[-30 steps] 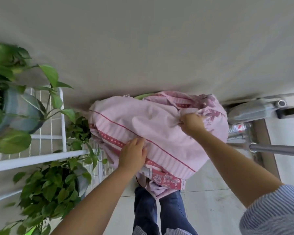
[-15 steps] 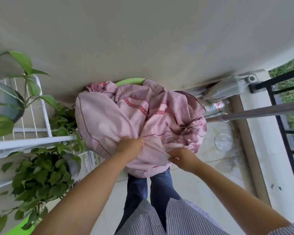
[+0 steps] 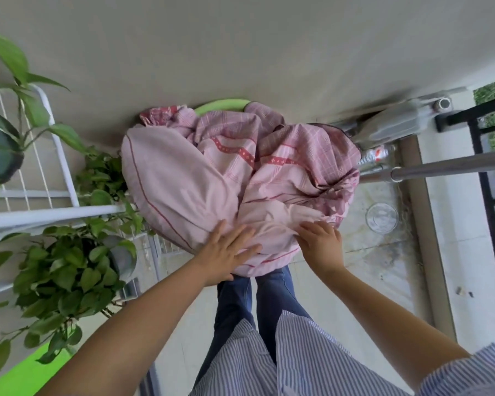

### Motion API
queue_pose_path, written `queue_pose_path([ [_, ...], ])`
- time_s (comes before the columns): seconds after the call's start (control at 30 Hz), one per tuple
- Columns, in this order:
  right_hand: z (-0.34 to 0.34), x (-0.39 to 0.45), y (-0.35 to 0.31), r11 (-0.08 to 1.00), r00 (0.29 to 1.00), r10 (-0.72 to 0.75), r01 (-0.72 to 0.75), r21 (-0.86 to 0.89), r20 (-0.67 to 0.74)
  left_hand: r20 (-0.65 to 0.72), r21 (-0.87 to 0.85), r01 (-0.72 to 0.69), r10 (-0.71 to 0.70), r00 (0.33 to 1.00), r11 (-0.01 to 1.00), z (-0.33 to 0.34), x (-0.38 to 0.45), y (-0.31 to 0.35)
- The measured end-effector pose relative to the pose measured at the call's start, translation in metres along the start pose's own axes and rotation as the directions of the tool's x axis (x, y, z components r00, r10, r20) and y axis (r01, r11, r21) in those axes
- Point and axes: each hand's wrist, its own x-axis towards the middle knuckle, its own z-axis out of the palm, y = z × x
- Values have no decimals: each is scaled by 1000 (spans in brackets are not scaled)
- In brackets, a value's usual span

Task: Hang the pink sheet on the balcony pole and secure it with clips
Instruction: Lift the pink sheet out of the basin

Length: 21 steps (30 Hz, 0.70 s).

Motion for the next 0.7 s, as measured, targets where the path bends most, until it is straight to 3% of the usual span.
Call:
queue_pose_path([
  [0.1, 12, 1, -1, 993, 1000, 17, -15, 113, -18, -219, -69, 35, -50, 975, 997, 6, 8, 8],
  [0.2, 17, 5, -3, 986, 997, -72, 77, 146, -38, -240, -171, 47, -88, 967, 984, -7, 20, -5],
  [0.27, 17, 4, -1, 984, 992, -123, 119, 130, 22, -287, -209, 37, -97, 953, 977, -18, 28, -19],
  [0.4, 21, -9, -12, 980, 970, -143, 166, -112, 195, -342, -340, 38, -161, 926, 940, -43, 36, -46],
  [0.53, 28, 18, -44, 951, 989, -68, 105, -289, 135, -357, -393, 102, -254, 899, 914, -63, 34, -71],
  [0.7, -9, 90, -52, 987, 1000, 12, -15, 163, 18, -334, -237, 276, -345, 877, 932, -59, 19, -85],
])
